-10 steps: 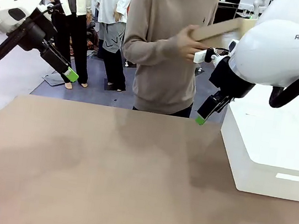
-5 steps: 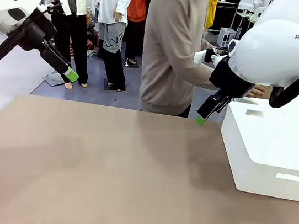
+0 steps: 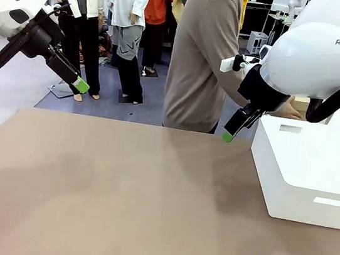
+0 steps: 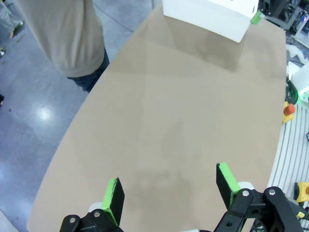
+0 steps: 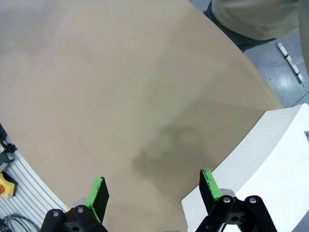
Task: Pack the shoes into the box.
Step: Press down on the lid of the Shoes Box.
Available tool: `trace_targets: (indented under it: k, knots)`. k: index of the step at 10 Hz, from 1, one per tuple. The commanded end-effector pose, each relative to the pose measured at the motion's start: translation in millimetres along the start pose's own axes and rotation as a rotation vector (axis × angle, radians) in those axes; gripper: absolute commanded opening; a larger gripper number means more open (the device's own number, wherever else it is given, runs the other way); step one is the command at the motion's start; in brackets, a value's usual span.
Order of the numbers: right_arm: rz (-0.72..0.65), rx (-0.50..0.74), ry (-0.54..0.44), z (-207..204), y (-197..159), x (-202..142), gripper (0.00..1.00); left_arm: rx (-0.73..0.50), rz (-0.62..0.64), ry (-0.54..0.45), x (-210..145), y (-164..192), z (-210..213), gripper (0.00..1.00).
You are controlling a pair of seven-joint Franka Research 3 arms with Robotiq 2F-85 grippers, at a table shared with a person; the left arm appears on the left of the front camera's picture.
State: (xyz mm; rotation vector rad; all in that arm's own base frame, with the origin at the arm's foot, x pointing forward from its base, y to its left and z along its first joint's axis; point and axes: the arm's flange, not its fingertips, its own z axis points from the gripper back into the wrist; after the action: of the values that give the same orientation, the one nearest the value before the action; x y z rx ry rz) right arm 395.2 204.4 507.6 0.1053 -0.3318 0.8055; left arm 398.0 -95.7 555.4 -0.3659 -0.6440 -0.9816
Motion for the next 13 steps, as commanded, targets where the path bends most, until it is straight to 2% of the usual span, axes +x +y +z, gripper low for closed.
trace_targets:
  k: [1,13]
  knots:
    - [-0.002,-0.001,0.001,0.8,-0.9,0.0,1.0,-0.002,0.002,0.002,-0.5,1.5,0.9,1.0]
    - [-0.002,-0.001,0.001,0.8,-0.9,0.0,1.0,-0.002,0.002,0.002,-0.5,1.5,0.9,1.0]
